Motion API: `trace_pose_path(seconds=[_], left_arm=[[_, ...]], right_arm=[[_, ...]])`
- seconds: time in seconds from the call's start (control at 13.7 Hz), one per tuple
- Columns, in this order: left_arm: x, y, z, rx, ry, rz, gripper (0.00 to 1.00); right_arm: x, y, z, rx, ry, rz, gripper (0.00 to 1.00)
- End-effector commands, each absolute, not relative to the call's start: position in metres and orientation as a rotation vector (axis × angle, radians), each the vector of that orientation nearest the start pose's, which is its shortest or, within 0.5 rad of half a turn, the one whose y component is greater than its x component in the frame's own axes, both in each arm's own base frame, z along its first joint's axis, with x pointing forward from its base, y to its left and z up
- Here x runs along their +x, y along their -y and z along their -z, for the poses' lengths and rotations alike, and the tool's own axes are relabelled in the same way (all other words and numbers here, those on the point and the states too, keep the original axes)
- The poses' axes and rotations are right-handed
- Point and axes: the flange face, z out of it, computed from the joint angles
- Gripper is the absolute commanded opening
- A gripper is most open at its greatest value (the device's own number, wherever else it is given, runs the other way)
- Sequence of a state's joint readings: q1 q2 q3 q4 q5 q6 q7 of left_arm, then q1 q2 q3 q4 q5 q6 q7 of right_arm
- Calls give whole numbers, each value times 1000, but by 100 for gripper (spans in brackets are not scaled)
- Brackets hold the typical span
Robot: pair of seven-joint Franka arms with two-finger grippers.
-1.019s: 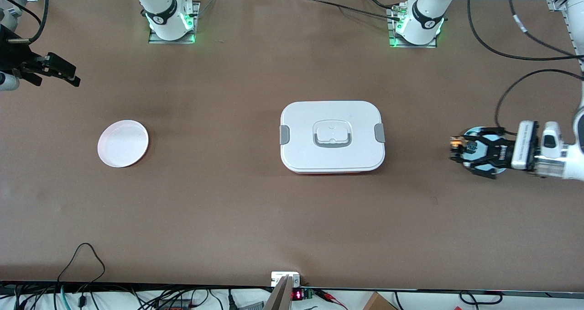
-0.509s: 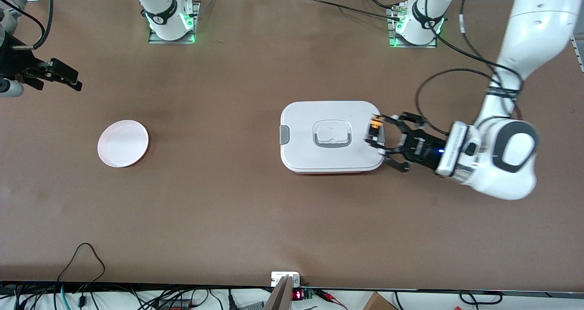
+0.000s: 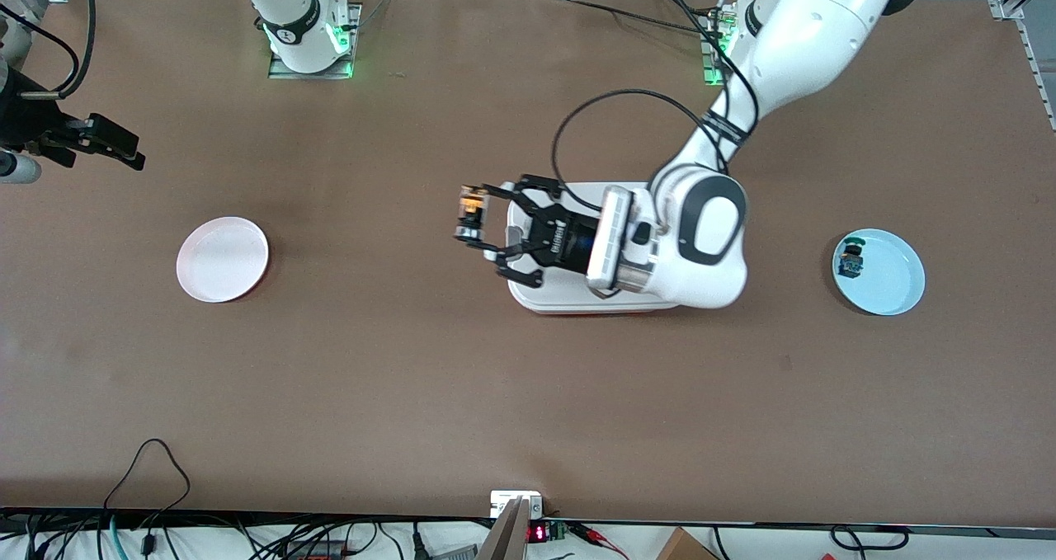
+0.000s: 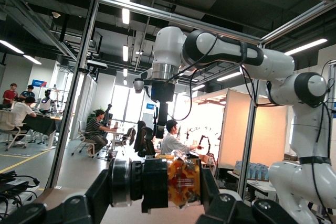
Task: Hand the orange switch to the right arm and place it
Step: 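Lift the orange switch and carry it over the white box, then hold the orange switch while the right gripper reaches to grasp it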
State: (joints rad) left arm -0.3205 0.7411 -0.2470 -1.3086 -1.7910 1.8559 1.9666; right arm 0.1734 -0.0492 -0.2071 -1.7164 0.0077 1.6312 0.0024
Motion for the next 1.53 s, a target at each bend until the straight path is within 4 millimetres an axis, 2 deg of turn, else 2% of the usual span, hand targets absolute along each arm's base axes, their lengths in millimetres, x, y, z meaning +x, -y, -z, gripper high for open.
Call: trace_pose_path(seconds=[0.0, 0.29, 0.58, 0.8, 1.02, 1.24, 1.46], left_arm=[[637, 441, -422, 1105, 979, -1067, 0], [613, 491, -465, 1243, 960, -1068, 0], [598, 520, -502, 1379, 999, -1052, 0], [590, 530, -513, 1433, 1001, -1048, 0], [587, 534, -512, 1439, 1002, -1047, 0], [587, 533, -513, 1439, 1002, -1050, 0], [587, 533, -514, 1439, 997, -1051, 0]], right_arm=[[541, 8, -593, -3001, -58, -59, 100], [540, -24, -592, -2760, -57, -97, 100], [548, -37, -575, -2643, -62, -178, 100], [558, -51, -560, -2471, -54, -217, 100], [564, -60, -553, -2257, -106, -271, 100], [575, -58, -522, -1944, -180, -376, 100], [582, -64, -501, -1798, -229, -404, 100]])
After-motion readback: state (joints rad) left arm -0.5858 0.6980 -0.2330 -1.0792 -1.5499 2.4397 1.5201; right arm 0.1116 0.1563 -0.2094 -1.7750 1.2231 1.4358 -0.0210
